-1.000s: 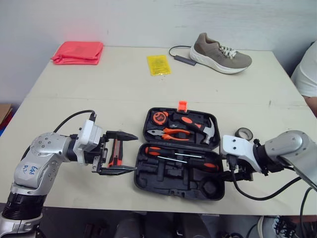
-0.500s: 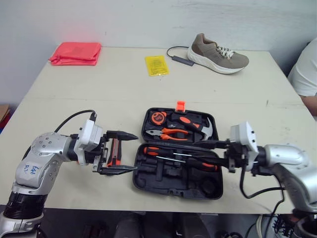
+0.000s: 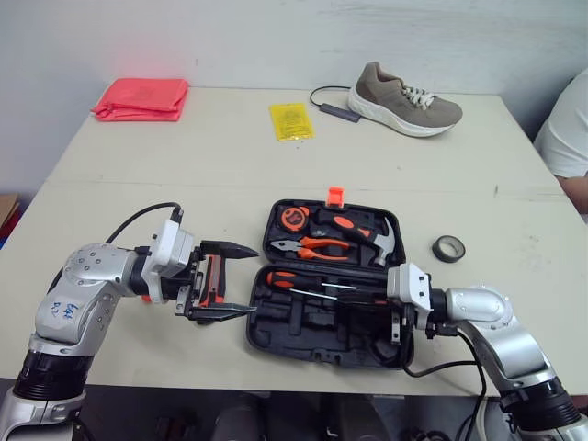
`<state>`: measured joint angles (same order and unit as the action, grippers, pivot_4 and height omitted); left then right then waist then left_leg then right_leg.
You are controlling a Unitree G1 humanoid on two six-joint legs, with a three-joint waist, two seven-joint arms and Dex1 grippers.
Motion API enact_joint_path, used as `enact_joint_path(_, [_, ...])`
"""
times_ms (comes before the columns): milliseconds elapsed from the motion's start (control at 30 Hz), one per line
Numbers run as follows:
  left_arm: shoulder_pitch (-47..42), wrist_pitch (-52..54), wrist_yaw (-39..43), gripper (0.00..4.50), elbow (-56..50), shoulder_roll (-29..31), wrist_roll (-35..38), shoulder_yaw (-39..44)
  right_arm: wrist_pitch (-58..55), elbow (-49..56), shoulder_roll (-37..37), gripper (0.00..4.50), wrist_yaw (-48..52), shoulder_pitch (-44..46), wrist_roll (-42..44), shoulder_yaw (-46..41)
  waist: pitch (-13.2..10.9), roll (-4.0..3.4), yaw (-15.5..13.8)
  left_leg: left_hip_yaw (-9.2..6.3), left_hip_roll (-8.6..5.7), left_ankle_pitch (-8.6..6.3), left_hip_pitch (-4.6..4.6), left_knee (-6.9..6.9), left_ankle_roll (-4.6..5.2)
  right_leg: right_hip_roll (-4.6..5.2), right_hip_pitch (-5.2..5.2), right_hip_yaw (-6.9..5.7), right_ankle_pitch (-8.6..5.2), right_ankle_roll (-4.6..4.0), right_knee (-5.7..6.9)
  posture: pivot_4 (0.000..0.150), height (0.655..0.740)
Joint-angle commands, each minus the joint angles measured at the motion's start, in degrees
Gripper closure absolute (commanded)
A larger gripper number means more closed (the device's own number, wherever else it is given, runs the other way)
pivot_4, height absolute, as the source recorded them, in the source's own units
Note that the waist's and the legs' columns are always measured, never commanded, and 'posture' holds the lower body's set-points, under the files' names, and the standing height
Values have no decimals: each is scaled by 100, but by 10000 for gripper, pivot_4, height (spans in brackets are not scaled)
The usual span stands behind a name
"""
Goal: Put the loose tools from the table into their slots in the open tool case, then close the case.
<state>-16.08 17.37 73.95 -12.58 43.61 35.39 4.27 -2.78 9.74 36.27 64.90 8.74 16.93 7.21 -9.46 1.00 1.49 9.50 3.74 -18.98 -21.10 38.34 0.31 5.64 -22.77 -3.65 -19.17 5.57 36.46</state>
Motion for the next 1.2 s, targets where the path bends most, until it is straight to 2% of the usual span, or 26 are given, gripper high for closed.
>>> enact_joint_path(33, [21,-100,8,0,-120,39,-44,55,201,-211,9,44178,69,28,-121,97,0,0,1,0,0,0,0,1,0,0,0,0,0,0,0,1500,7400])
enact_joint_path(300, [53,-125,-20,0,-137,49,-66,67,-606,-330,131,44178,-194,-18,-272,291,2,2,6,-2,5,0,6,20,0,1,5,5,-1,-2,11,1500,7400])
enact_joint_path(500, [63,-135,-45,0,-146,30,-80,38,-1853,-230,358,44178,-537,126,-632,741,37,40,18,-11,9,-1,18,29,-1,10,22,17,-4,-7,18,1500,7400])
enact_joint_path(667, [55,-165,-47,0,-109,27,-114,22,-2205,-63,360,44178,-667,301,-581,917,67,75,14,-20,7,-8,99,-16,-12,58,94,22,-13,-25,-2,1500,7400])
enact_joint_path(833, [150,-241,-115,0,-102,6,-157,86,-1496,276,109,44178,-448,241,11,416,66,72,28,-43,9,-13,103,-24,-23,62,111,4,-19,-35,-9,1500,7400])
enact_joint_path(967, [281,-307,-211,0,-55,37,-149,274,-898,661,7,44178,-332,64,524,-265,35,26,12,-43,6,-12,86,-28,-23,62,94,-1,-20,-37,-9,1500,7400])
enact_joint_path(1033, [417,-280,-240,0,-13,123,-103,471,-1052,1009,137,44178,-346,-91,904,-715,26,12,5,-38,0,-9,66,-27,-17,63,68,3,-19,-35,-1,1500,7400])
enact_joint_path(1133, [693,-316,-311,0,191,286,-134,946,-1252,1468,477,35314,-318,-551,1341,-1479,25,11,-6,-35,-3,2,23,-20,-12,64,24,6,-17,-32,10,1500,7400])
enact_joint_path(1200, [906,-468,-341,0,513,443,-225,1384,-1150,1537,676,25598,-296,-958,1400,-2041,24,12,-8,-41,-1,5,11,-16,-13,63,17,-1,-17,-32,6,1500,7400])
